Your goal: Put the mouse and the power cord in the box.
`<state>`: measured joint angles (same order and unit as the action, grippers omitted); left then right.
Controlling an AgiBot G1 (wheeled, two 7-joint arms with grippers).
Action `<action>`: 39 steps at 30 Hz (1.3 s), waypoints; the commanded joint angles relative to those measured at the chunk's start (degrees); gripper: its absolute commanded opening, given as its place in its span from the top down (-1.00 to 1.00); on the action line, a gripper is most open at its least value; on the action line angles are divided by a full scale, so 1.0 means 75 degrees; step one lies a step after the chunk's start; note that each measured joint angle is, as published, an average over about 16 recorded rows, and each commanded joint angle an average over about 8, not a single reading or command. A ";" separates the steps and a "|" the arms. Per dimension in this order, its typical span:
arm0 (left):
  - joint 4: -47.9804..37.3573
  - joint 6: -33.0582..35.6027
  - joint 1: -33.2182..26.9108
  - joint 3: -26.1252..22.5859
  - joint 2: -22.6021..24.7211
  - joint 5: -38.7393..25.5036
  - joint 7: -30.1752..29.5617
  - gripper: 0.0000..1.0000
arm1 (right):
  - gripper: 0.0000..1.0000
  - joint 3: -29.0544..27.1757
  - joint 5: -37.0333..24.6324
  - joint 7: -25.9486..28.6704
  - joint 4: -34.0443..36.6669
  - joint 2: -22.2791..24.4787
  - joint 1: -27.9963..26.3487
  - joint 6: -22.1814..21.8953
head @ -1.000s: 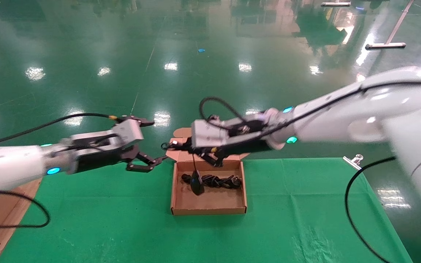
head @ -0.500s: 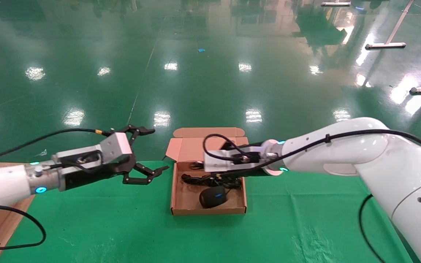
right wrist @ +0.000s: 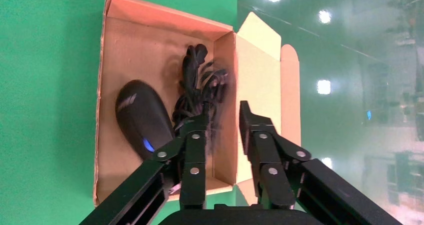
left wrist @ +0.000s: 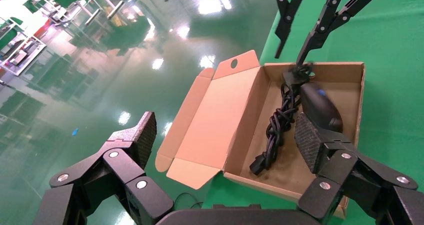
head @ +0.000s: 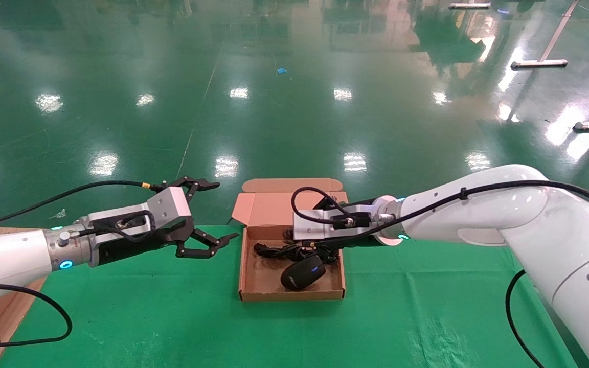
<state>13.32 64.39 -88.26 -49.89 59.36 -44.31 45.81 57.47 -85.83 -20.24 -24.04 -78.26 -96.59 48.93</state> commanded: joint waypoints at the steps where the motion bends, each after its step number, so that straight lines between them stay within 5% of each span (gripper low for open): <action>1: 0.0022 -0.0007 -0.0001 -0.0006 -0.0005 -0.0006 -0.0008 -1.00 | -1.00 -0.0023 -0.0004 -0.0003 -0.0010 -0.0001 -0.0012 0.0019; 14: 0.0599 0.0177 0.0237 0.0287 -0.0233 0.0000 -0.0532 -1.00 | -1.00 -0.0395 0.0326 0.0234 -0.0421 0.0334 0.0238 0.0346; 39: 0.3894 0.1357 0.1709 0.2161 -0.1568 0.0145 -0.3638 -1.00 | -1.00 -0.2650 0.2759 0.1946 -0.3138 0.2720 0.2185 0.2348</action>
<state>42.54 74.58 -75.44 -33.68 47.60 -43.22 18.51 37.59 -65.13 -5.63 -47.59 -57.84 -80.19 66.54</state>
